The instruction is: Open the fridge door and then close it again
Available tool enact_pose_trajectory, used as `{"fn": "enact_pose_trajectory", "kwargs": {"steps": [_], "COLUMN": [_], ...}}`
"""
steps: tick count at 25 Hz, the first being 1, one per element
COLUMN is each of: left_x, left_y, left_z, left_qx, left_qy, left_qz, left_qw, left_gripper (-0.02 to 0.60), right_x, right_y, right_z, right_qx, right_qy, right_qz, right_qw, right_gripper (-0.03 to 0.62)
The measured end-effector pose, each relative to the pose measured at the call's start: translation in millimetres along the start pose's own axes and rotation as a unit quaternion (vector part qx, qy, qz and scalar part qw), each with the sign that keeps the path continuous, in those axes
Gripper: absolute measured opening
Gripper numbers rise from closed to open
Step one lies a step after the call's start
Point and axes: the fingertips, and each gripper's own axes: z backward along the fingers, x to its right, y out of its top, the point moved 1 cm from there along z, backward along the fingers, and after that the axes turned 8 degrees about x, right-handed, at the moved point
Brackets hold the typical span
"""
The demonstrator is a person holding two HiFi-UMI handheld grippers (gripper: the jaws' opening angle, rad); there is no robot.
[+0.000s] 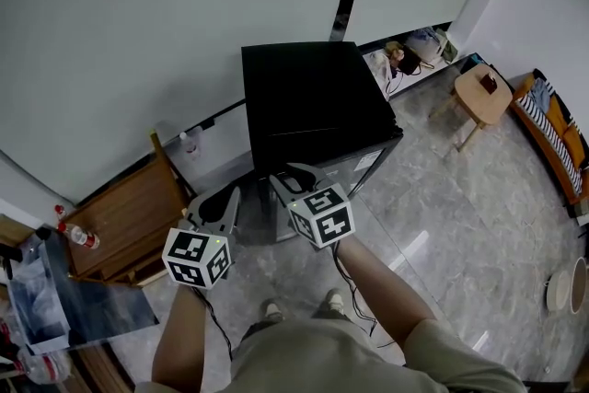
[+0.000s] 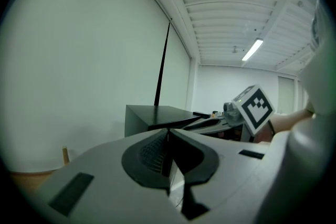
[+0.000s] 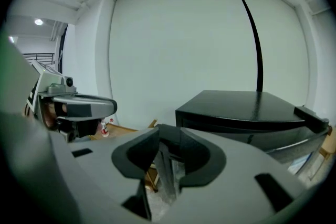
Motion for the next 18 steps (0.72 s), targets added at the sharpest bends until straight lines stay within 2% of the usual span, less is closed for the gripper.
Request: {"fn": "enact_pose_trajectory", "kwargs": {"steps": [12,18], "left_x": [-17,-20], "left_y": [0,-2], "left_z": [-8,-11], "left_qx": [0.005,0.002], "left_qy": [0.011,0.008], "left_qz": [0.009,0.016], "left_qw": [0.9999,0.9998], "left_gripper": [0.009,0.009], "right_x": [16,26], "right_y": [8,13], "right_z": [-28,-41], "right_qx": [-0.002,-0.007], "right_qy": [-0.019,-0.031], "right_qz": [-0.001,-0.006], "right_qw": [1.0,0.999], "right_gripper": [0.104,0.081]}}
